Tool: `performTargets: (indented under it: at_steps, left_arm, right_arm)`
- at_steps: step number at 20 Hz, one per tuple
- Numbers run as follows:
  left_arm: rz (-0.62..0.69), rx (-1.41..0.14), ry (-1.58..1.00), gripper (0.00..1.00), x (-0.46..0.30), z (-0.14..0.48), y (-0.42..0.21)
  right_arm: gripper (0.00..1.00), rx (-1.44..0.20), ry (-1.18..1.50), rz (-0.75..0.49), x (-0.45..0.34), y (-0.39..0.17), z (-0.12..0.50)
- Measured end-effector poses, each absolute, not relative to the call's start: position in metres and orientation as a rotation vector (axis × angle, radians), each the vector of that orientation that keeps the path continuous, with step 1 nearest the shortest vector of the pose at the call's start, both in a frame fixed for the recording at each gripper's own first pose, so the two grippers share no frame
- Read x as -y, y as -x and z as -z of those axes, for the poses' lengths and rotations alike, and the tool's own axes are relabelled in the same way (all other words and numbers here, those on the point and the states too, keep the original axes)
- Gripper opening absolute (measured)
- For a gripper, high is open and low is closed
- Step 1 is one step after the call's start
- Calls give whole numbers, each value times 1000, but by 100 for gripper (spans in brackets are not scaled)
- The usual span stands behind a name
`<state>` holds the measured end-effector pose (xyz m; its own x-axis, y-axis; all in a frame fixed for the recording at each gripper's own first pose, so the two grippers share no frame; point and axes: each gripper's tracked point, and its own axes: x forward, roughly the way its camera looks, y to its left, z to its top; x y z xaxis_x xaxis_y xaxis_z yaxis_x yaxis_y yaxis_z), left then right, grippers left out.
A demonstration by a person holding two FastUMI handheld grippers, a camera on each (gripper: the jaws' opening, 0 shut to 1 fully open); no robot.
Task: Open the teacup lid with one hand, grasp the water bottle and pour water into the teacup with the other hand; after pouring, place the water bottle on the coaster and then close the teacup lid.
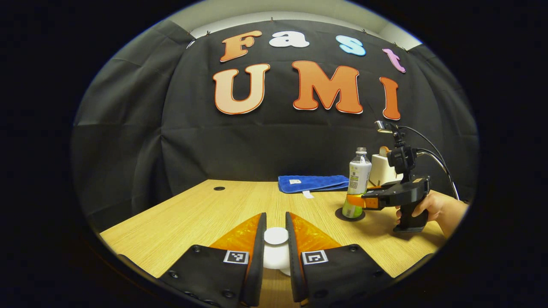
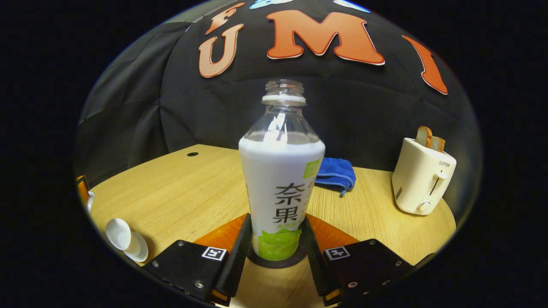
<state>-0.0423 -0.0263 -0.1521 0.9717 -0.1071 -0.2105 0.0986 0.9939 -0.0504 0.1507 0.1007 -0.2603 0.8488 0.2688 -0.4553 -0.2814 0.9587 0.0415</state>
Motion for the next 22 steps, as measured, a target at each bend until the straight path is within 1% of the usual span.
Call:
performTargets:
  at_steps: [1,2,3,4,5,6,7,9,14,15,16,17,18,19,22]
  left_arm:
    - [107,-219,40,31,27,154,41]
    - [109,-220,40,31,29,153,41]
    - [113,-221,41,31,32,153,40]
    - [119,-218,43,31,34,151,38]
    - [126,-217,44,31,37,151,36]
    - [134,-216,48,31,41,151,35]
    - [142,-220,52,31,45,151,33]
    - [156,-234,67,31,52,155,29]
    - [155,-282,108,31,62,175,21]
    - [152,-294,109,31,62,181,22]
    - [146,-307,101,31,63,186,22]
    - [144,-316,94,31,65,191,22]
    - [146,-321,90,29,67,193,22]
    - [150,-322,89,31,71,195,21]
    - [140,-352,77,29,73,210,20]
  right_arm:
    - [71,-477,35,-288,-98,-149,260]
    - [73,-477,34,-290,-97,-146,258]
    - [80,-476,23,-294,-97,-144,256]
    - [83,-479,3,-297,-95,-141,253]
    - [89,-470,-15,-295,-92,-138,247]
    - [89,-454,-23,-288,-88,-137,241]
    - [96,-436,-24,-279,-81,-134,233]
    - [98,-396,-17,-266,-68,-126,218]
    - [97,-310,-27,-250,-45,-100,184]
    - [94,-291,-23,-241,-40,-96,178]
    - [97,-268,-19,-230,-35,-93,172]
    - [97,-248,-15,-222,-31,-89,165]
    - [97,-235,-10,-218,-29,-86,160]
    - [97,-220,-7,-215,-26,-83,155]
    - [97,-193,-5,-211,-27,-75,144]
